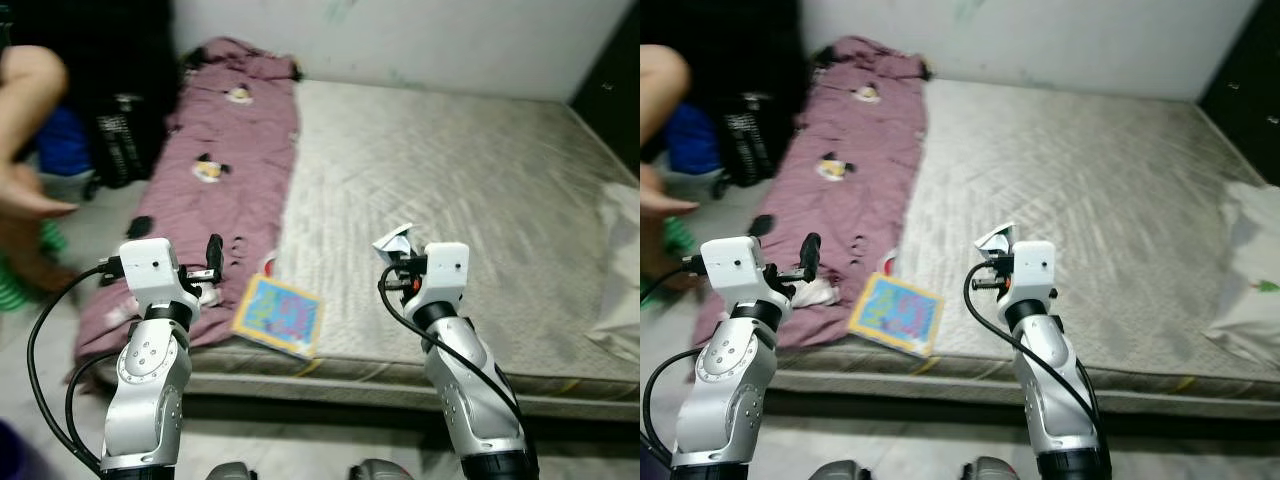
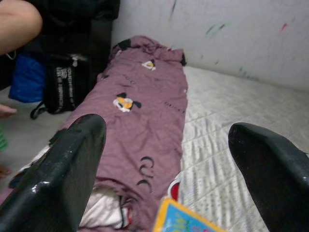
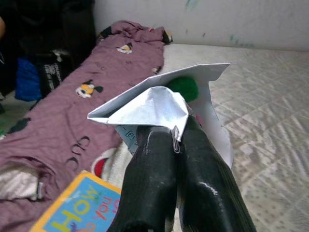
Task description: Clean up the room
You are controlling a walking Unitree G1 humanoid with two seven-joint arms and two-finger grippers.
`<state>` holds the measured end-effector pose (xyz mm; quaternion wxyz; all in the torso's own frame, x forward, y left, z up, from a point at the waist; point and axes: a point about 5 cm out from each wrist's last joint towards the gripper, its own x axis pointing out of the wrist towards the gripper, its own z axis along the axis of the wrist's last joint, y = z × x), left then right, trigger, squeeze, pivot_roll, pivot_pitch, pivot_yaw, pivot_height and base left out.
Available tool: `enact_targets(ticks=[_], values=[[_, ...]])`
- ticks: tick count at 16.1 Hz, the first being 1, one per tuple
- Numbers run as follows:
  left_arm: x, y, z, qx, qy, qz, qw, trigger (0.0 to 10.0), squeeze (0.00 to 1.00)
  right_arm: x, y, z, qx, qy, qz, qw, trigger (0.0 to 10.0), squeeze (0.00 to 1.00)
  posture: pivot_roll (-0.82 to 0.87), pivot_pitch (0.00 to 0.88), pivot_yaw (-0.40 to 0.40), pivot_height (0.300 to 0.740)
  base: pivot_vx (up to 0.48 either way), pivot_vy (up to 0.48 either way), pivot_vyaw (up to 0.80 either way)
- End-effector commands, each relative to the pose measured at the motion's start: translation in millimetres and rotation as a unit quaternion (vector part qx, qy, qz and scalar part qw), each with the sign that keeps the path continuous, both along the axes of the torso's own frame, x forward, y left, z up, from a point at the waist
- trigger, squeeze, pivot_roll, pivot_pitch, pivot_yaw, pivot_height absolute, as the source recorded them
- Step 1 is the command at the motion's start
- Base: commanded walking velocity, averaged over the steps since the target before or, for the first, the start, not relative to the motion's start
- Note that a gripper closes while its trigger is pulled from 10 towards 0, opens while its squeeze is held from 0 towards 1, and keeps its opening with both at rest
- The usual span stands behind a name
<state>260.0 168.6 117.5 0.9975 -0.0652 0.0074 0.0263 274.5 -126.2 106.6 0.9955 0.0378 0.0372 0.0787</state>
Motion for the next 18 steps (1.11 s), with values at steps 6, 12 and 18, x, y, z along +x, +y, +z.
enact_targets(ticks=[6, 12, 18], values=[[1.7, -8.7, 2.2, -0.006, -0.004, -0.010, 1.000, 10.0, 0.00, -1.5, -7.0, 0.0, -0.007, -0.002, 0.001, 1.000, 10.0, 0.00, -0.02, 0.039, -0.039, 0.740, 0.000, 0.480, 0.00], [2.9, -9.2, 2.7, -0.009, -0.004, -0.011, 1.000, 10.0, 0.00, -1.5, -5.8, 3.0, -0.004, -0.011, 0.008, 1.000, 10.0, 0.00, -0.02, 0.045, -0.040, 0.740, 0.000, 0.480, 0.00], [3.5, -9.1, 3.9, -0.002, -0.008, -0.010, 1.000, 10.0, 0.00, -0.6, -4.9, 3.9, -0.011, -0.013, 0.013, 1.000, 10.0, 0.00, -0.03, 0.052, -0.041, 0.740, 0.000, 0.320, 0.00]])
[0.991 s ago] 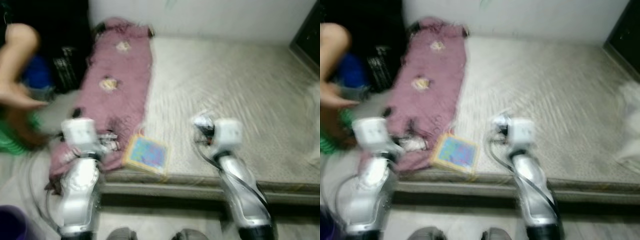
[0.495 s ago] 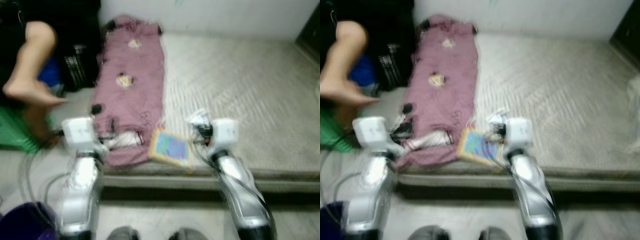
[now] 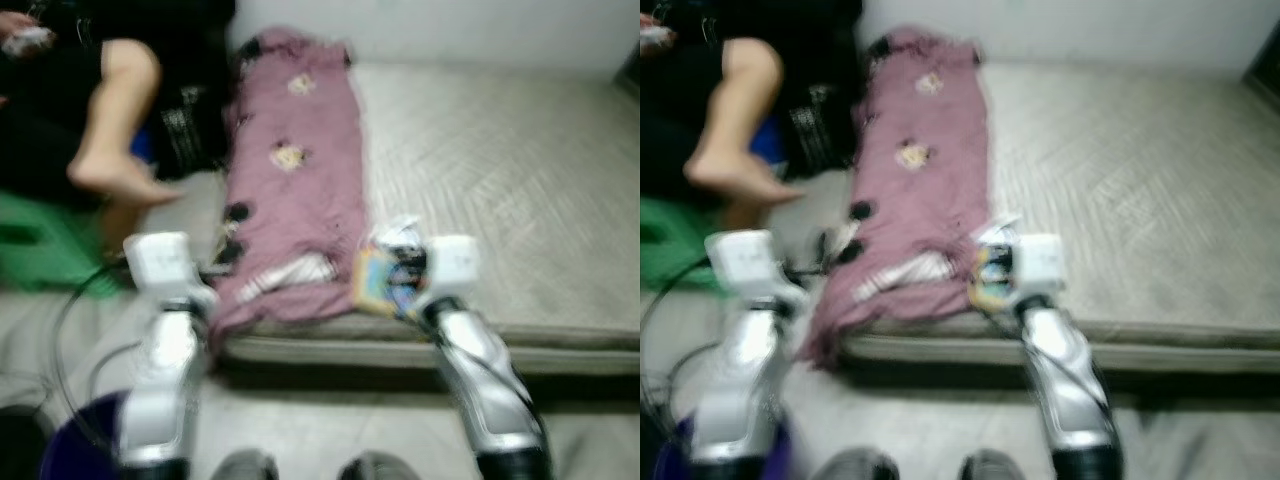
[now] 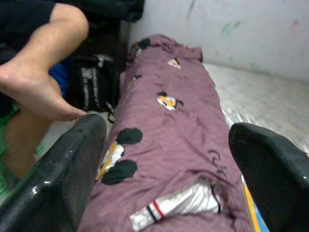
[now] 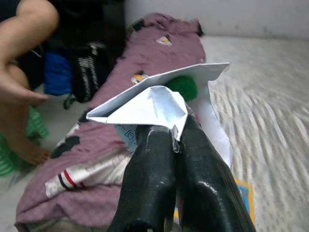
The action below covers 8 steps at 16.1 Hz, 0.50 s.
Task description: Clean up the room
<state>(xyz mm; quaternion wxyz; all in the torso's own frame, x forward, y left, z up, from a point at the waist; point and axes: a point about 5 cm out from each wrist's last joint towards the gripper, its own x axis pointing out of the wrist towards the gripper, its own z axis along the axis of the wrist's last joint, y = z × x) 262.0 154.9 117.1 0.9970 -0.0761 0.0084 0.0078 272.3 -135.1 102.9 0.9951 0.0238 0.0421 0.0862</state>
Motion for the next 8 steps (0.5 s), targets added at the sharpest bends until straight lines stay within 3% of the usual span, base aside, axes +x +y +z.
enact_targets(ticks=[1, 4, 8], values=[[1.4, 4.8, 4.4, 0.009, -0.008, 0.009, 1.000, 10.0, 0.00, 1.5, 4.7, 7.8, 0.002, -0.018, 0.007, 1.000, 10.0, 0.00, -0.03, 0.053, -0.040, 0.740, 0.000, 0.000, 0.00], [1.5, 5.0, 4.2, 0.010, -0.006, 0.009, 1.000, 10.0, 0.00, 1.4, 5.1, 7.6, 0.002, -0.016, 0.008, 1.000, 10.0, 0.00, -0.03, 0.053, -0.040, 0.740, 0.000, 0.000, 0.16], [0.8, 5.3, 4.4, 0.014, -0.006, 0.010, 1.000, 10.0, 0.00, 0.7, 6.1, 7.1, 0.002, -0.015, 0.011, 1.000, 10.0, 0.00, -0.03, 0.055, -0.038, 0.740, 0.000, 0.000, 0.80]])
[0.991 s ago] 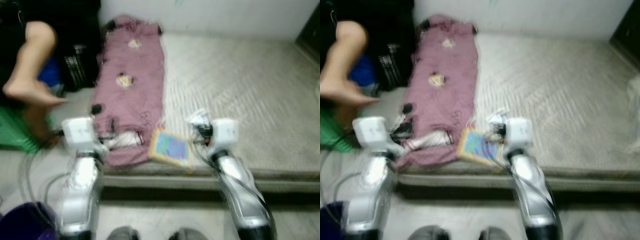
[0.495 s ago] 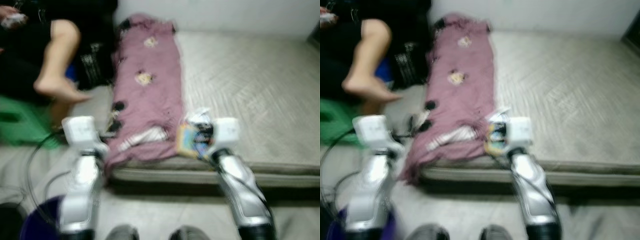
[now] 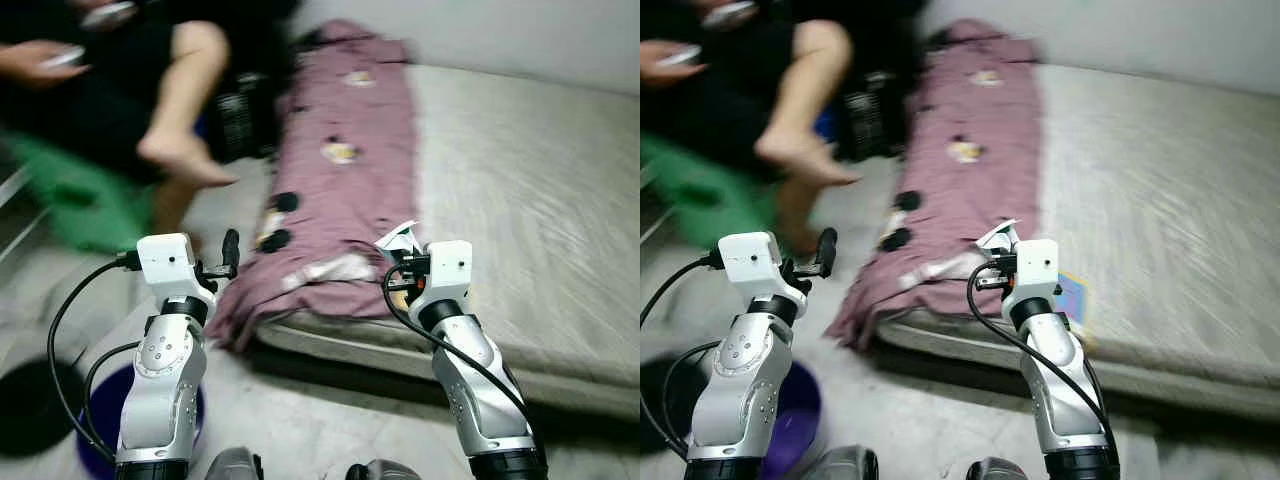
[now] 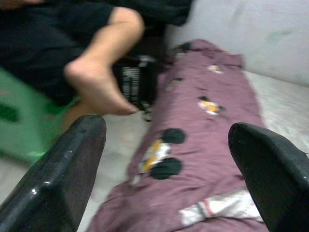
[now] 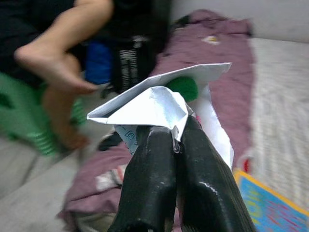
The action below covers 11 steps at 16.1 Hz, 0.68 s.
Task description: Clean up the room
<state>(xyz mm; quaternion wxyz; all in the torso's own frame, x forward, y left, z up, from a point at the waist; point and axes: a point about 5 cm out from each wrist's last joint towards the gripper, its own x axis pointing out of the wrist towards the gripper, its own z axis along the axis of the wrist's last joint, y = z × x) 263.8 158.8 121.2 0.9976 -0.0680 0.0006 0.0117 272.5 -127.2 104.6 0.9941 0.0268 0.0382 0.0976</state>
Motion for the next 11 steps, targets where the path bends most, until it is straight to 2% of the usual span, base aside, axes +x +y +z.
enact_targets(ticks=[1, 11], values=[[-1.0, 1.5, 0.4, 0.006, 0.001, 0.006, 1.000, 10.0, 0.00, 0.5, -1.6, 5.2, -0.001, -0.010, 0.000, 1.000, 10.0, 0.00, -0.03, 0.055, -0.038, 0.740, 0.000, 0.000, 0.80], [-1.1, 0.5, -0.5, 0.007, 0.000, 0.006, 1.000, 10.0, 0.00, 0.0, 2.5, 4.4, 0.001, -0.010, 0.025, 1.000, 10.0, 0.00, -0.02, 0.045, -0.041, 0.740, 0.000, 0.000, 0.80]])
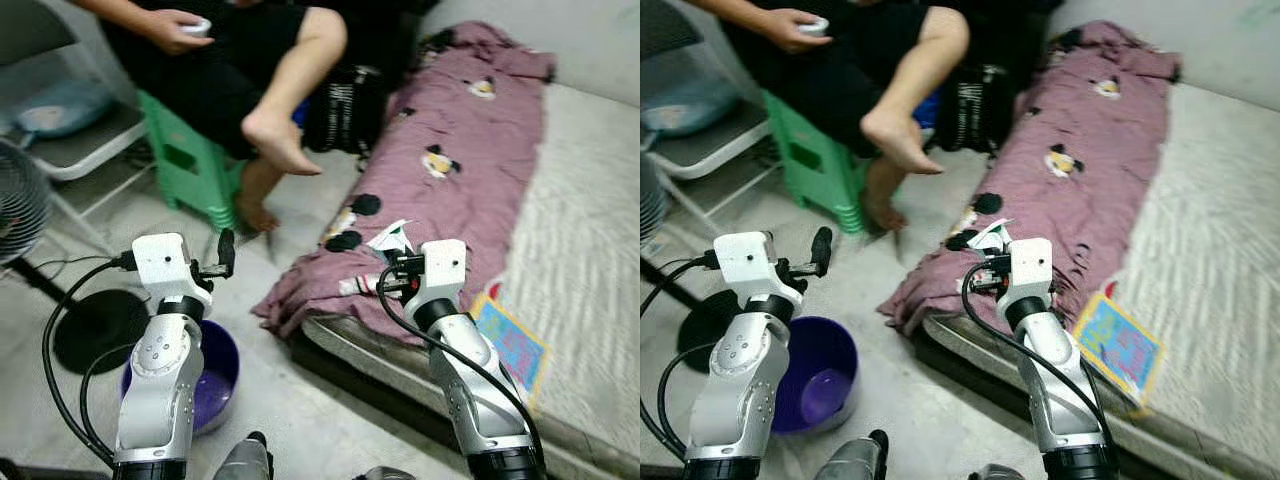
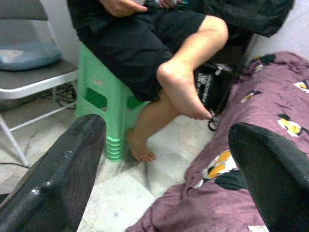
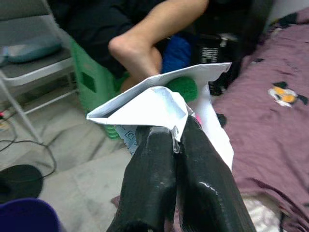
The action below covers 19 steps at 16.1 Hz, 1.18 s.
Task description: Clean up the room
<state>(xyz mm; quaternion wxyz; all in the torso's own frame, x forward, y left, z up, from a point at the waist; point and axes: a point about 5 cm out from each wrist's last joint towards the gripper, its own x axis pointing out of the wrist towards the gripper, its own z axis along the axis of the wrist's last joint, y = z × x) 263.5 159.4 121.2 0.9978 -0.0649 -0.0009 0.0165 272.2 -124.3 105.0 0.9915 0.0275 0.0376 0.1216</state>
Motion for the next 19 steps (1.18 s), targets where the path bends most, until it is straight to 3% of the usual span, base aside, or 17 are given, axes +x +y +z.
enact_targets(ticks=[1, 19], values=[[-1.0, -0.1, -0.7, 0.004, 0.002, 0.001, 1.000, 10.0, 0.00, 0.0, 0.1, 4.0, -0.001, -0.009, 0.003, 1.000, 10.0, 0.00, -0.02, 0.045, -0.041, 0.740, 0.000, 0.000, 0.80], [0.8, -0.3, 0.1, 0.009, 0.001, -0.001, 1.000, 10.0, 0.00, 1.0, 2.5, 6.2, 0.002, -0.016, 0.015, 1.000, 10.0, 0.00, -0.02, 0.052, -0.041, 0.740, 0.000, 0.000, 0.80]])
